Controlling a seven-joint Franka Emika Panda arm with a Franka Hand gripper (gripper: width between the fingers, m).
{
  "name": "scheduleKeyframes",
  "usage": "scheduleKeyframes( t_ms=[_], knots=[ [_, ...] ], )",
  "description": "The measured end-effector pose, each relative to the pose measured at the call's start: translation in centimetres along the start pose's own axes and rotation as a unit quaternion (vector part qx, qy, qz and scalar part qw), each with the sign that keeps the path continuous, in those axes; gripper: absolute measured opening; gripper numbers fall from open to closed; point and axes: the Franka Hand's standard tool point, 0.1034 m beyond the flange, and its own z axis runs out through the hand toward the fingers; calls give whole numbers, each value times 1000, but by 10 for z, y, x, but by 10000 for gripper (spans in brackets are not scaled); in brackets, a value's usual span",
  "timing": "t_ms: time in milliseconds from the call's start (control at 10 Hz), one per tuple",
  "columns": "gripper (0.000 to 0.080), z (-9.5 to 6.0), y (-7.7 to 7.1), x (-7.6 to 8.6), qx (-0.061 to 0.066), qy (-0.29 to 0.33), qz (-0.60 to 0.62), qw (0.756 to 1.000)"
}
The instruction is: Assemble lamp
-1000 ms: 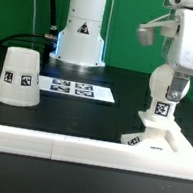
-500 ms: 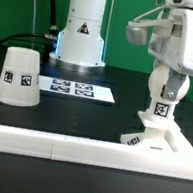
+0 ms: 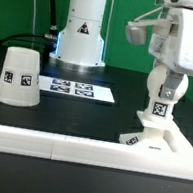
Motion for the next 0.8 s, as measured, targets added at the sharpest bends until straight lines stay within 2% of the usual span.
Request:
scheduleKeyframes(
  t_ms=[200, 400, 800],
  knots=[
    [576, 1, -4, -1, -11, 7, 119, 993],
    [576, 1, -5, 3, -20, 16, 236, 971],
    [576, 1, -5, 4, -18, 20, 385, 923]
  ],
)
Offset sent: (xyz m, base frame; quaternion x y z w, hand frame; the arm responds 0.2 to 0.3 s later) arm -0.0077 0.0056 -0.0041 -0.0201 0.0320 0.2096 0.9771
